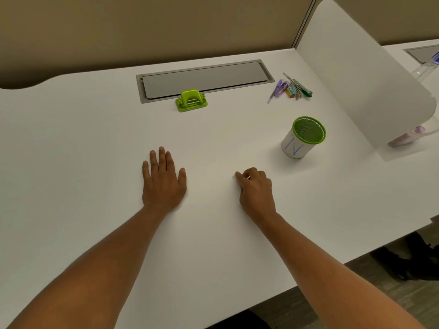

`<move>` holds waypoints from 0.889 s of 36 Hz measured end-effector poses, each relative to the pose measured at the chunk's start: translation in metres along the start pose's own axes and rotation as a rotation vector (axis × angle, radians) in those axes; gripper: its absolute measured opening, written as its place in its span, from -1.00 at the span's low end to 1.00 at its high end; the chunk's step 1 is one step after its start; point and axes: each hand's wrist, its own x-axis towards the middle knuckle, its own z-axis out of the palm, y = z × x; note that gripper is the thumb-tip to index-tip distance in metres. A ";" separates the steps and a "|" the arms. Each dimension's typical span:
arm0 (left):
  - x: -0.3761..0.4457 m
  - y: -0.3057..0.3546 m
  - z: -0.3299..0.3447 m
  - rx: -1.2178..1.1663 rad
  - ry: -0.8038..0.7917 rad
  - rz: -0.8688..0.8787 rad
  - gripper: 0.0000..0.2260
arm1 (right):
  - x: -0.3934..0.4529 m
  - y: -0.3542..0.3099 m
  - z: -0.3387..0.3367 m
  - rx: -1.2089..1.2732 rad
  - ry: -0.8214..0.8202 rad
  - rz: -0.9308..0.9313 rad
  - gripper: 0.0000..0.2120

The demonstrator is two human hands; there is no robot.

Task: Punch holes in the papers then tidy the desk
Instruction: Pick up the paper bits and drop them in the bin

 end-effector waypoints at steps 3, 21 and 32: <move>0.000 0.000 0.000 0.005 0.009 -0.003 -0.41 | -0.001 0.005 -0.001 0.032 0.040 0.088 -0.55; 0.000 0.001 -0.002 0.020 -0.004 -0.009 -0.40 | 0.020 0.006 -0.004 0.196 -0.066 0.078 -0.74; -0.001 0.002 -0.005 0.011 -0.027 -0.005 -0.40 | 0.028 0.008 -0.003 0.270 -0.037 0.024 -0.90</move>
